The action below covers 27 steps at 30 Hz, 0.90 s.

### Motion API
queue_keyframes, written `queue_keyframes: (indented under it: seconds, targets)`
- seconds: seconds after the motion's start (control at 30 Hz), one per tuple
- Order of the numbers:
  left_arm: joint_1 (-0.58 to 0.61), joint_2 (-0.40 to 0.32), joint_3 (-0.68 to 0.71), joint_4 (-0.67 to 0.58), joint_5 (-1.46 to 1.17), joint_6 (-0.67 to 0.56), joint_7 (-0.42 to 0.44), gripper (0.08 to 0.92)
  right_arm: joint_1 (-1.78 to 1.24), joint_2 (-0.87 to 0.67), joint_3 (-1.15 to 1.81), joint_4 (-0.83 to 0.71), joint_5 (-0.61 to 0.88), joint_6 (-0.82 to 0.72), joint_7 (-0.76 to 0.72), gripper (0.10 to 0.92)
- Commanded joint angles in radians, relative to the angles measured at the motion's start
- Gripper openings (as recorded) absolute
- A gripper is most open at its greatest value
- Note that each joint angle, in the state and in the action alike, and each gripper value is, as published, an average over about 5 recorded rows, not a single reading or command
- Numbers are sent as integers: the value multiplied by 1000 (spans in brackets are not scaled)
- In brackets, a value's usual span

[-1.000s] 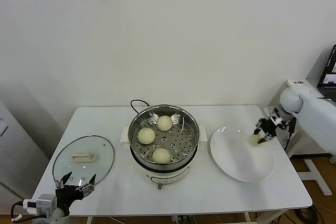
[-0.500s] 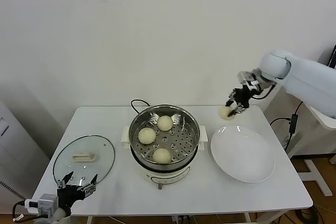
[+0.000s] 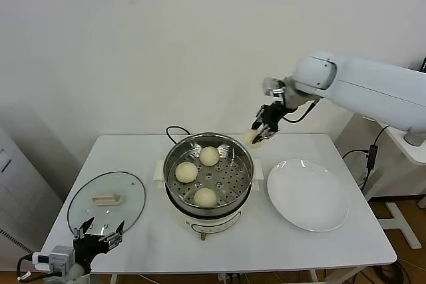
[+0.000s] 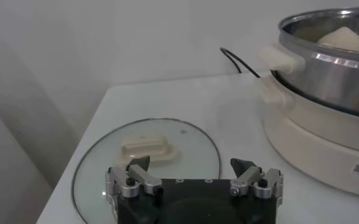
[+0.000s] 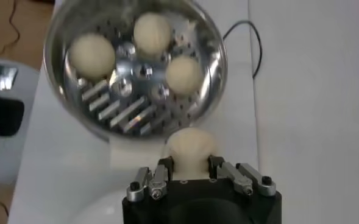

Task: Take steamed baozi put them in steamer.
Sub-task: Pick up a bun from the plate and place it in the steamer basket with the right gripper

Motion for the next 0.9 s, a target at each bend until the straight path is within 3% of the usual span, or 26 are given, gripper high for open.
queue_keyframes:
  seconds: [0.03,0.9]
  targets:
    - [0,0,-1,3,0,-3,1,823,-9,63,-52,79,129,-104,107,390]
    - [-9,-3,6,13,-2,-5,1,823,-188,96,-30,68,56,-141,209,390]
